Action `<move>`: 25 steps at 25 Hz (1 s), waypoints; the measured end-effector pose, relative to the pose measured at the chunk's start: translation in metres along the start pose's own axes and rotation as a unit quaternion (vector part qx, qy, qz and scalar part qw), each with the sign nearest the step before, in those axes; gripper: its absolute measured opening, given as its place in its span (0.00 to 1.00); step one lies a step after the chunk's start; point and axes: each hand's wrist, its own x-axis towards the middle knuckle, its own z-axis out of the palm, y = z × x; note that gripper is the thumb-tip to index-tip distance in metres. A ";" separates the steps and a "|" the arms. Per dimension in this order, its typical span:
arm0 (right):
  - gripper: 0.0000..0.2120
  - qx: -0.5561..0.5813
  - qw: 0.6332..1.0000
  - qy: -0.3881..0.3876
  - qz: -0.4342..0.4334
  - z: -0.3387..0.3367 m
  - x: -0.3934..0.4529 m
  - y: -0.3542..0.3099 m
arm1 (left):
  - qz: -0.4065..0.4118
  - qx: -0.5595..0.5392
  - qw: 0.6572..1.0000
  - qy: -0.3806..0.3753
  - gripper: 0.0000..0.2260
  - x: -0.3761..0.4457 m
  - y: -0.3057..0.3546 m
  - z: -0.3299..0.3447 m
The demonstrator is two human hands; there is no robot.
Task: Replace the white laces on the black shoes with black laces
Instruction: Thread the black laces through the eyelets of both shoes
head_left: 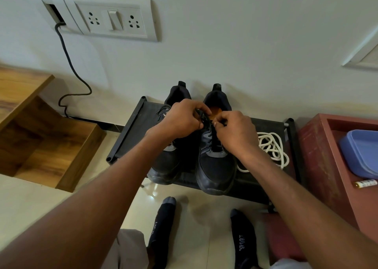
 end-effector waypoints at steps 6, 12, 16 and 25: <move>0.06 -0.057 0.998 -0.010 -0.015 0.002 -0.005 0.002 | -0.003 0.008 1.000 0.006 0.20 -0.002 0.002 0.003; 0.07 -0.021 1.000 0.003 -0.007 0.003 -0.004 0.001 | -0.009 0.023 0.999 0.034 0.19 -0.002 0.003 0.006; 0.07 -0.022 1.000 -0.002 -0.007 0.004 -0.003 -0.003 | -0.061 0.007 0.995 0.073 0.07 -0.007 0.003 0.013; 0.17 0.035 0.991 -0.131 0.015 -0.015 0.009 -0.001 | -0.068 -0.021 0.993 0.091 0.07 -0.003 0.006 0.023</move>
